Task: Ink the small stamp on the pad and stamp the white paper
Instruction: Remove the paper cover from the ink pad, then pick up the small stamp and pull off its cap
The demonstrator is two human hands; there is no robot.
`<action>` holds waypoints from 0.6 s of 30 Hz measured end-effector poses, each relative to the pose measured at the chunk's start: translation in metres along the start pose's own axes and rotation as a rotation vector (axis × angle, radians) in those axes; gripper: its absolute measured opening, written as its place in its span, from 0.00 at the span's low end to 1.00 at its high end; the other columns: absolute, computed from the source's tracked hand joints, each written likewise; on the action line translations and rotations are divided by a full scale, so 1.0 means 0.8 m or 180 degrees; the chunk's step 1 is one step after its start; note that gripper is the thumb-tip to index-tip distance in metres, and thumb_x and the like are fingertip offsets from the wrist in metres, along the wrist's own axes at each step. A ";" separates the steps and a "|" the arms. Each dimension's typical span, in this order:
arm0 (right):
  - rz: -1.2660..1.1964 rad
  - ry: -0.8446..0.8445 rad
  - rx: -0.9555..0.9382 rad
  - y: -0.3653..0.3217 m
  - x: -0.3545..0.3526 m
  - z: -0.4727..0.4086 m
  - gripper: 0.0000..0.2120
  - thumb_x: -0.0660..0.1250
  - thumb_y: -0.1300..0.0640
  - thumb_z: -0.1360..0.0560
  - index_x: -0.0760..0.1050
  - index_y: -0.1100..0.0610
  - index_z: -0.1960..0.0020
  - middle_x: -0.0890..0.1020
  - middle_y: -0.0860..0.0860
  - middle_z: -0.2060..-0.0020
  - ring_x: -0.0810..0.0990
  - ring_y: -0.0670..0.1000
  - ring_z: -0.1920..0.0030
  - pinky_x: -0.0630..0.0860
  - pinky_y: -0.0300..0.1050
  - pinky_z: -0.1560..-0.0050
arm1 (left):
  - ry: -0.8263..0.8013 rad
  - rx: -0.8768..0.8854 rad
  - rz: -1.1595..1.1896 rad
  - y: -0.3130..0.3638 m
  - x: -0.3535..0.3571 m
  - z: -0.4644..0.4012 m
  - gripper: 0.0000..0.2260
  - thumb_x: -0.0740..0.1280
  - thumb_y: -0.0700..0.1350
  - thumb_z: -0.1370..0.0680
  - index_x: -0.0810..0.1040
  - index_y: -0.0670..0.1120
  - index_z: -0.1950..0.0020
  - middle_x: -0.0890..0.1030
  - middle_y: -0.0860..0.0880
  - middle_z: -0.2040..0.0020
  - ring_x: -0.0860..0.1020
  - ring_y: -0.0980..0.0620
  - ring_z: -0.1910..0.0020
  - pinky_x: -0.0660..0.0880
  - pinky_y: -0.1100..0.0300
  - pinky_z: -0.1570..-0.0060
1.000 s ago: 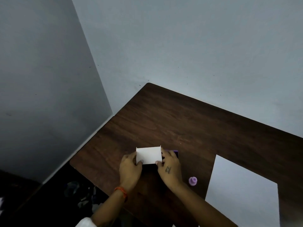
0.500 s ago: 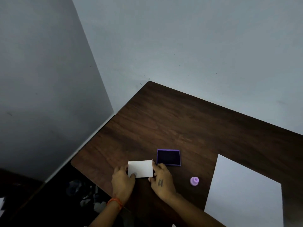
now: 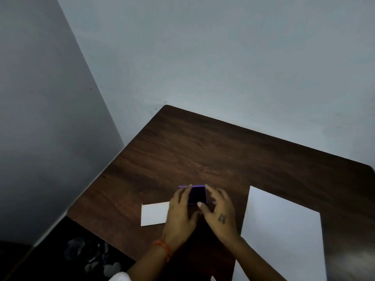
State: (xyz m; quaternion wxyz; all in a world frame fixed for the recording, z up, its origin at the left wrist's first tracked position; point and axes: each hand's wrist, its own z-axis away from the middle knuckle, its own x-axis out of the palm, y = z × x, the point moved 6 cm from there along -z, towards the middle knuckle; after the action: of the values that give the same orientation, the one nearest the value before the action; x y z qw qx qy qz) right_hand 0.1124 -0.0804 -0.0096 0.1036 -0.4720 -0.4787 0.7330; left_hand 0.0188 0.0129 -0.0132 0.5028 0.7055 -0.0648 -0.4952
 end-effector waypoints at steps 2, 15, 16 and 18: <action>0.0125 0.0213 0.0164 0.020 -0.022 0.003 0.26 0.70 0.51 0.29 0.67 0.46 0.33 0.70 0.50 0.33 0.70 0.51 0.34 0.70 0.48 0.35 | -0.0379 0.0059 -0.0019 0.011 0.027 -0.001 0.32 0.70 0.43 0.28 0.59 0.53 0.28 0.62 0.51 0.26 0.63 0.53 0.29 0.62 0.58 0.30; -0.0059 -0.0045 0.0307 0.078 -0.038 0.046 0.37 0.52 0.30 0.32 0.79 0.62 0.52 0.81 0.61 0.56 0.79 0.58 0.53 0.75 0.50 0.51 | -0.0957 0.0259 -0.0483 0.028 0.118 0.004 0.11 0.61 0.41 0.23 0.75 0.44 0.41 0.76 0.45 0.39 0.72 0.51 0.40 0.65 0.64 0.37; -0.0031 -0.0074 0.0309 0.076 -0.039 0.045 0.26 0.58 0.39 0.27 0.79 0.62 0.53 0.81 0.61 0.56 0.79 0.59 0.53 0.75 0.50 0.51 | -0.0947 0.0235 -0.0489 0.027 0.118 0.002 0.11 0.61 0.41 0.23 0.75 0.44 0.41 0.76 0.45 0.39 0.73 0.51 0.41 0.66 0.64 0.37; -0.0021 -0.0073 0.0270 0.078 -0.040 0.040 0.11 0.65 0.55 0.25 0.79 0.63 0.55 0.82 0.62 0.57 0.80 0.61 0.54 0.76 0.52 0.51 | -0.0920 0.0191 -0.0436 0.025 0.118 0.000 0.11 0.61 0.40 0.23 0.76 0.43 0.42 0.76 0.45 0.40 0.73 0.51 0.41 0.66 0.65 0.40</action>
State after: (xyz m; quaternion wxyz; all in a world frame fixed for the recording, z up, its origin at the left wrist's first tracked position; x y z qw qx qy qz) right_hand 0.1229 -0.1515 -0.0377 0.1204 -0.4571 -0.4499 0.7577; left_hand 0.0743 -0.0520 -0.0577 0.4320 0.6444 -0.1030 -0.6224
